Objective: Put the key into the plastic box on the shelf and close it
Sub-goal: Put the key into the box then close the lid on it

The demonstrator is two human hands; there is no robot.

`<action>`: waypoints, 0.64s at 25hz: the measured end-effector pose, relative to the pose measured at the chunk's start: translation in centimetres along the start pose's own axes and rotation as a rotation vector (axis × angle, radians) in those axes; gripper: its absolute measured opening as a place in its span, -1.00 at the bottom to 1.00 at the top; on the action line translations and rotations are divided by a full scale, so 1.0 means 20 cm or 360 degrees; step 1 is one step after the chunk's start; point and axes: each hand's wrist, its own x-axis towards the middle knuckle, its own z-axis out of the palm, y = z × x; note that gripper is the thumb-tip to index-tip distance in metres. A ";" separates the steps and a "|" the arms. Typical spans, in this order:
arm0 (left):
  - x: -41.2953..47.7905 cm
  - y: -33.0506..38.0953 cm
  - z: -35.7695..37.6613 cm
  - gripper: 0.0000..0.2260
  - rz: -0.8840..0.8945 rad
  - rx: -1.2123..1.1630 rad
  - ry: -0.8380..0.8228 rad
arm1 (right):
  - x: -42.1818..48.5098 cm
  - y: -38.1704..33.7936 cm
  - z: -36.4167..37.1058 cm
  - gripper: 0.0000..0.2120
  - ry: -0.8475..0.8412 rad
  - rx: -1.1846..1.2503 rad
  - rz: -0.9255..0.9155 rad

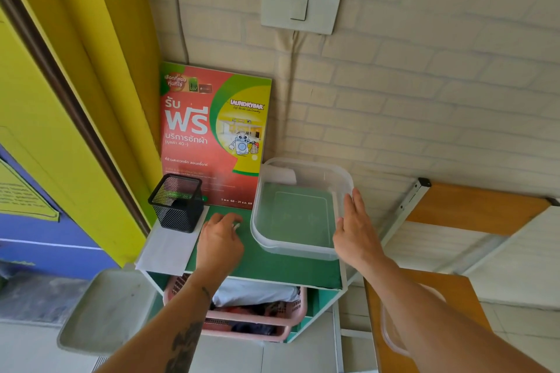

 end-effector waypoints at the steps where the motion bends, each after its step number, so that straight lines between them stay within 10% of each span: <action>1: 0.01 0.03 -0.03 -0.70 -0.0086 -0.0115 0.0027 | 0.00 0.00 0.00 -0.42 -0.0004 0.0003 -0.0002; 8: 0.17 0.41 -0.25 -0.80 -0.0125 -0.0605 0.0221 | -0.01 0.00 -0.01 -0.40 -0.0033 0.0027 -0.0004; 16: 0.24 0.62 -0.01 -0.77 -0.0257 -0.0637 -0.0268 | -0.01 -0.01 -0.01 -0.35 -0.0064 0.0094 0.0025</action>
